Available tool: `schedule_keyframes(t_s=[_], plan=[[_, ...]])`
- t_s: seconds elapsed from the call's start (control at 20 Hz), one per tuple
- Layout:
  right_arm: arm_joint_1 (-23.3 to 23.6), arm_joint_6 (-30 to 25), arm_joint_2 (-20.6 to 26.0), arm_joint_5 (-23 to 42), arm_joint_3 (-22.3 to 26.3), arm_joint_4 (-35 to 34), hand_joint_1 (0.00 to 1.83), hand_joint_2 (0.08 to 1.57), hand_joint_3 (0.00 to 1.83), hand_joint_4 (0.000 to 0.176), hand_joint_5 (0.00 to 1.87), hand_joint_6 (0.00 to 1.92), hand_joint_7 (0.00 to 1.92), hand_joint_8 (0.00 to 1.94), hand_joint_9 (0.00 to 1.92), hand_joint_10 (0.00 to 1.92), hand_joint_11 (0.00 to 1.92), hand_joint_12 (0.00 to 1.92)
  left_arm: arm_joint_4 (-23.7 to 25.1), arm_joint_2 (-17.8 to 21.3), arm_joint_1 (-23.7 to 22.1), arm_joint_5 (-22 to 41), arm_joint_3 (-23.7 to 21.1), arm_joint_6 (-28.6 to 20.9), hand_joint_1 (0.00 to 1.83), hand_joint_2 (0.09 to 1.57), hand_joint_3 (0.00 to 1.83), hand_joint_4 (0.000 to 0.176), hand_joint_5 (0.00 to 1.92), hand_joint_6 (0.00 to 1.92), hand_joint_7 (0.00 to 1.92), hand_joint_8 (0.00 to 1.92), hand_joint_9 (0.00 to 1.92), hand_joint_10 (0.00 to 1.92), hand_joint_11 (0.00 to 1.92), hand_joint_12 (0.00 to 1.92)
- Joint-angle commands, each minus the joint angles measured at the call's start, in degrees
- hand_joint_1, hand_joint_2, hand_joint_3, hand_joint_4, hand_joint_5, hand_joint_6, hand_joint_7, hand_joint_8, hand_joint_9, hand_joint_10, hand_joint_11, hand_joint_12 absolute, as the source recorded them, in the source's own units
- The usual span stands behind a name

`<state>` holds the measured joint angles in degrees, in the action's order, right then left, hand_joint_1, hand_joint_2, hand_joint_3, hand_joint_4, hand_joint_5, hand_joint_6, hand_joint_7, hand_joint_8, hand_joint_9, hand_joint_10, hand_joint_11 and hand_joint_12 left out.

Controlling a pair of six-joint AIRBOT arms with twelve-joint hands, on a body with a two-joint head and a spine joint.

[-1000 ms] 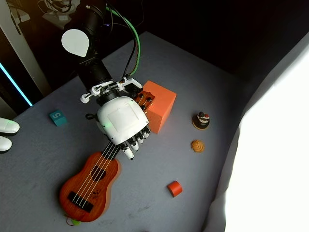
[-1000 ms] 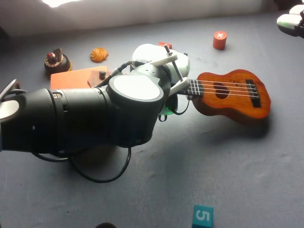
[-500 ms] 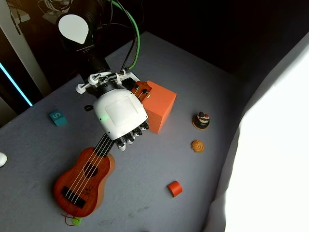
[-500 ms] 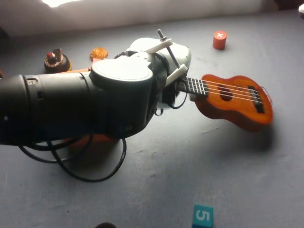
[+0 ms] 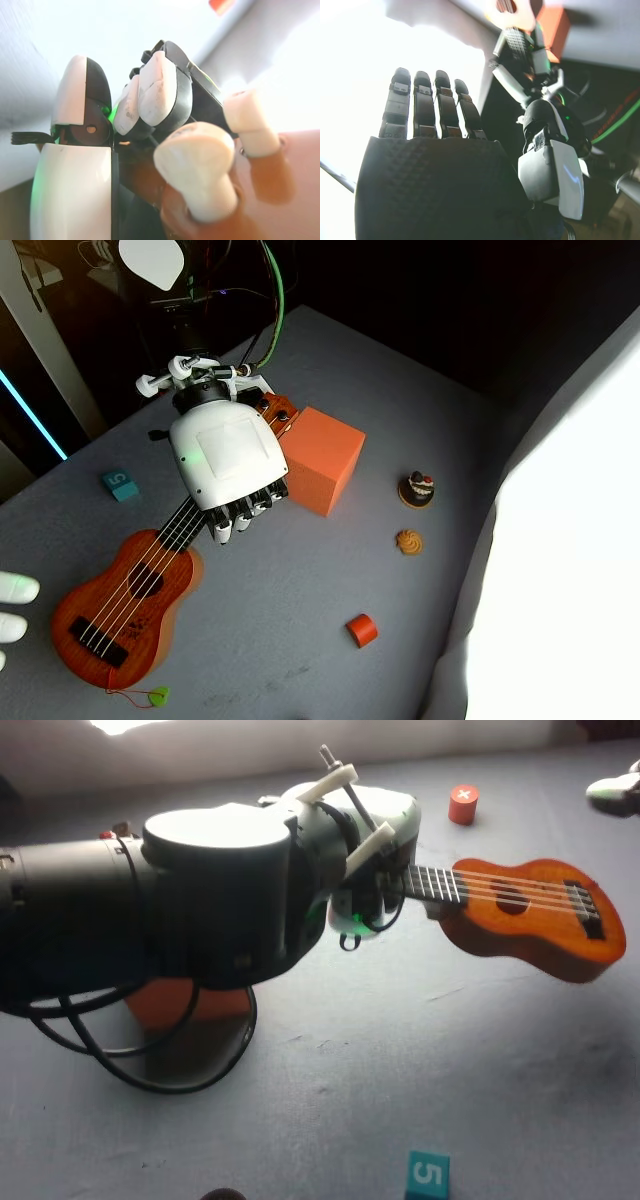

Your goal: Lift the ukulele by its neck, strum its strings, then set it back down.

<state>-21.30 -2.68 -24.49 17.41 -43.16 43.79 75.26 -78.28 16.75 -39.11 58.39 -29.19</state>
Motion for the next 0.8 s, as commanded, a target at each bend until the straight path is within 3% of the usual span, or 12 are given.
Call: schedule_keyframes(t_s=[0.0, 0.4, 0.75], plan=[[0.72, -1.67, 0.16, 5.93, -0.76, -1.24, 0.00, 1.23, 0.00, 0.000, 0.03, 0.01, 0.06, 0.00, 0.00, 0.00, 0.00, 0.00, 3.27, 0.46, -1.24, 1.37, -0.17, -0.12, 1.42, 1.21, 0.00, 0.017, 1.27, 1.92, 1.36, 1.92, 1.49, 1.92, 1.57, 1.92], [-0.87, -5.84, -7.64, 6.11, -7.97, -1.55, 0.00, 1.23, 0.00, 0.000, 0.01, 0.00, 0.04, 0.00, 0.00, 0.00, 0.00, 0.00, 2.18, 2.80, -2.78, 2.68, -1.73, -0.07, 1.43, 1.21, 0.00, 0.047, 1.23, 1.92, 1.33, 1.92, 1.47, 1.92, 1.55, 1.92], [-1.91, -5.77, -11.78, 5.84, -9.69, -2.99, 0.00, 1.23, 0.00, 0.000, 0.03, 0.01, 0.06, 0.01, 0.01, 0.00, 0.00, 0.00, 1.68, 3.62, -3.45, 3.23, -1.65, 0.61, 1.39, 1.21, 0.00, 0.053, 1.25, 1.92, 1.34, 1.92, 1.46, 1.92, 1.55, 1.92]])
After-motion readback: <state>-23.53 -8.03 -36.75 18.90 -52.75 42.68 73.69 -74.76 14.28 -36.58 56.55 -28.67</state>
